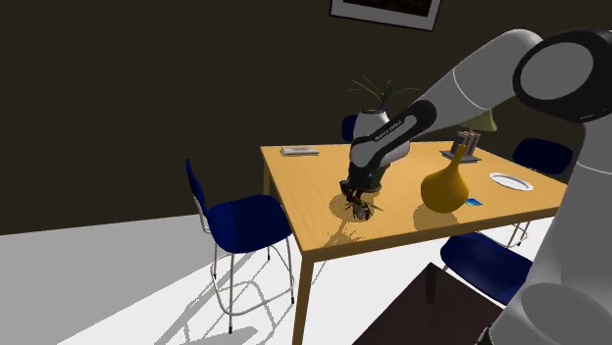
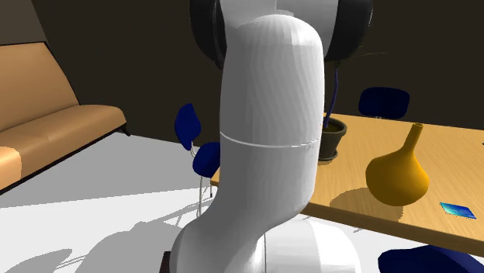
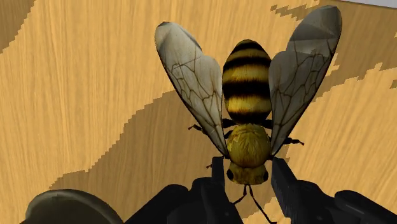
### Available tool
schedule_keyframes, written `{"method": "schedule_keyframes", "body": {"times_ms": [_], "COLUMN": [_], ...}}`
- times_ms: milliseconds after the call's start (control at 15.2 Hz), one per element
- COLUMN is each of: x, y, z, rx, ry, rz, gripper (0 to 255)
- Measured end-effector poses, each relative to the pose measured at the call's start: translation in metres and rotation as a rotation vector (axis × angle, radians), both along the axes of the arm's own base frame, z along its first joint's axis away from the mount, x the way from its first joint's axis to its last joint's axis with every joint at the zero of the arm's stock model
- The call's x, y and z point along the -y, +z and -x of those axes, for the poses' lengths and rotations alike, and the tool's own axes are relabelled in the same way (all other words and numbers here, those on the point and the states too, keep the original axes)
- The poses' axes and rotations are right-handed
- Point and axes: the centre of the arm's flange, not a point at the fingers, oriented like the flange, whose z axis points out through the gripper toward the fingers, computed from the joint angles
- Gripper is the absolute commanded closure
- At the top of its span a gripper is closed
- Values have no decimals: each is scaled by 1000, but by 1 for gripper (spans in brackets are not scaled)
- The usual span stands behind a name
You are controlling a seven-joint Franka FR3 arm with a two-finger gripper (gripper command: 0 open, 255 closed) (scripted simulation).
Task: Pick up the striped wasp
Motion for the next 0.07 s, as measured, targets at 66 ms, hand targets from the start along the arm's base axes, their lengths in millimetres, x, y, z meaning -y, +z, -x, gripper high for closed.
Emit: {"method": "schedule_keyframes", "body": {"times_ms": [66], "x": [0], "y": [3], "z": [0], "rx": [0], "ry": [0], "rz": [0], "gripper": [255]}}
